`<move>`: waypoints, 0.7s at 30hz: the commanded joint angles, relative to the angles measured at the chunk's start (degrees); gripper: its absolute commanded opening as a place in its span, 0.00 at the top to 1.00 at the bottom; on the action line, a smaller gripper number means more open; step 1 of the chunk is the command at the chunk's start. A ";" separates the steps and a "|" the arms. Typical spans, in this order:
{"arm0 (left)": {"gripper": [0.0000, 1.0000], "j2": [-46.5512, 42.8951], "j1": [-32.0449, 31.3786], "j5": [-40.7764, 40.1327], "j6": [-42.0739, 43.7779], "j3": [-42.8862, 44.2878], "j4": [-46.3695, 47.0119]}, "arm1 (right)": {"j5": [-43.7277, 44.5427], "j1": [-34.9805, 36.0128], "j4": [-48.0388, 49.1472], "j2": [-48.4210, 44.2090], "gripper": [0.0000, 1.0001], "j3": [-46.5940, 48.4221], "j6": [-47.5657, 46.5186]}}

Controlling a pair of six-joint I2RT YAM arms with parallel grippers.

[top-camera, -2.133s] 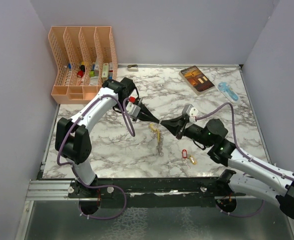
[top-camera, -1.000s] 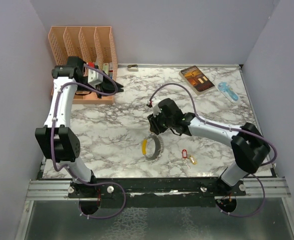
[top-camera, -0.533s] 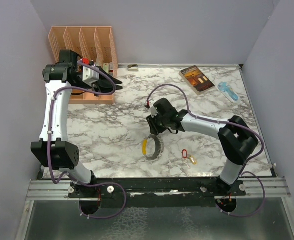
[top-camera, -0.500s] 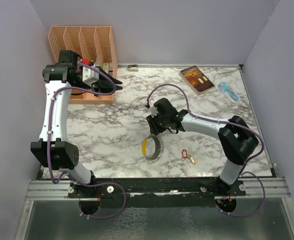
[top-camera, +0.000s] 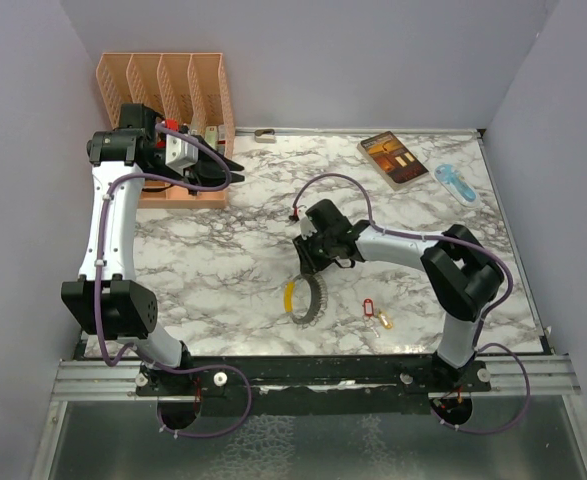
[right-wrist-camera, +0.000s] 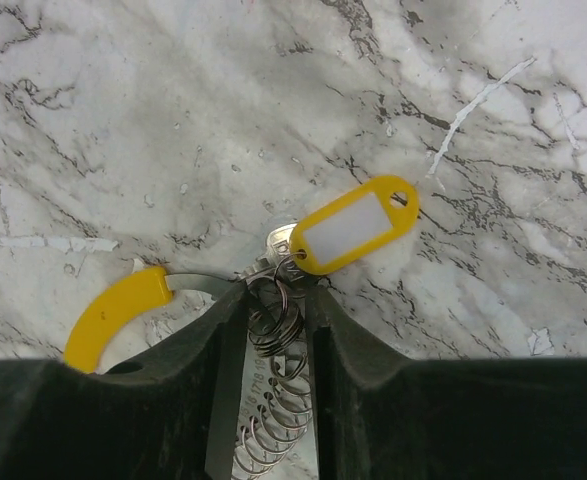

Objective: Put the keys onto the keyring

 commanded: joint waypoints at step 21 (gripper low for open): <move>0.71 2.11 0.58 6.82 11.91 -8.74 -1.09 | -6.18 -0.09 5.62 -18.75 0.99 -3.87 -7.59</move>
